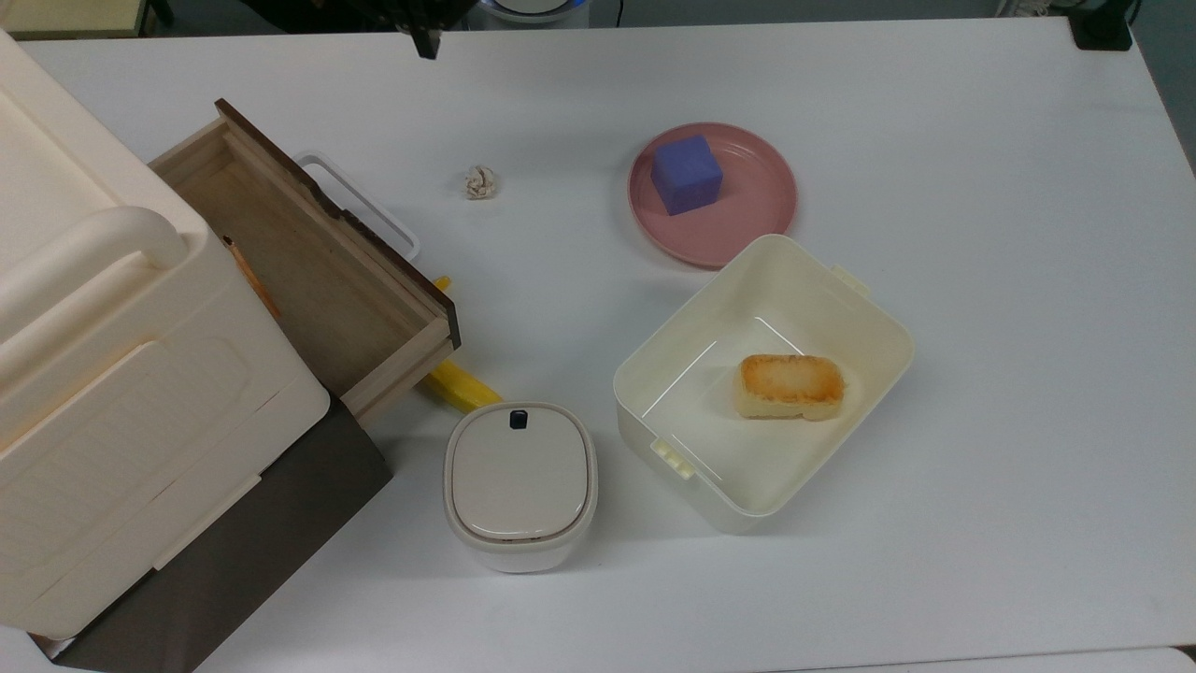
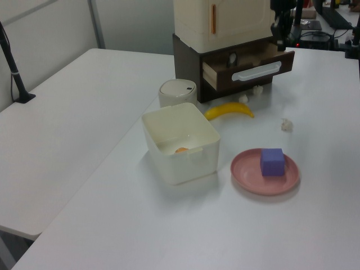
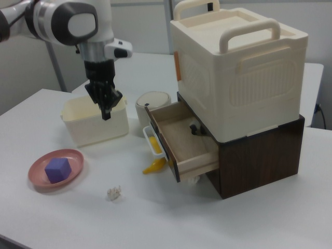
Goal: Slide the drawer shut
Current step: 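Move the gripper down to the front face of the open drawer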
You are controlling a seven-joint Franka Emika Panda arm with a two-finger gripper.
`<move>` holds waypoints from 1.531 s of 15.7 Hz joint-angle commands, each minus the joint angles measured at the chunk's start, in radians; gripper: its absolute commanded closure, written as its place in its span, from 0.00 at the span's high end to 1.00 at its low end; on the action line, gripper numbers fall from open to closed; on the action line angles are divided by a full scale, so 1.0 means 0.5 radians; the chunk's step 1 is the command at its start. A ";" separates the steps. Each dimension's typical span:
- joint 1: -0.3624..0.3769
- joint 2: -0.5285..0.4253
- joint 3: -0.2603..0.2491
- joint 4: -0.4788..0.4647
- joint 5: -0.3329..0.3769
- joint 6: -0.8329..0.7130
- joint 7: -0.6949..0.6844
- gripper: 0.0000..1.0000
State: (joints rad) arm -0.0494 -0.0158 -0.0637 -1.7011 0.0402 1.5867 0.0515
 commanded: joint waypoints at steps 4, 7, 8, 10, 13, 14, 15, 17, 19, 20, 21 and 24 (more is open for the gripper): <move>0.019 -0.051 0.035 -0.429 -0.031 0.575 0.298 0.00; 0.019 -0.015 0.039 -0.579 -0.108 0.854 0.409 0.00; 0.019 -0.008 0.039 -0.626 -0.120 0.928 0.449 0.00; 0.013 0.028 0.039 -0.718 -0.132 1.099 0.513 0.00; -0.012 0.132 0.035 -0.779 -0.224 1.284 0.596 0.00; -0.021 0.188 0.035 -0.779 -0.243 1.327 0.615 0.00; -0.051 0.243 0.035 -0.779 -0.261 1.391 0.627 0.00; -0.125 0.301 0.026 -0.776 -0.264 1.572 0.697 0.00; -0.183 0.341 0.020 -0.770 -0.267 1.732 0.765 0.00; -0.217 0.354 0.017 -0.770 -0.268 1.805 0.789 0.00; -0.245 0.363 0.017 -0.767 -0.268 1.867 0.829 0.00; -0.269 0.369 -0.038 -0.764 -0.268 2.042 0.958 0.00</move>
State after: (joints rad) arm -0.1743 0.1738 -0.0560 -2.0830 -0.0744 2.5195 0.4609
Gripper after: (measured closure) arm 0.996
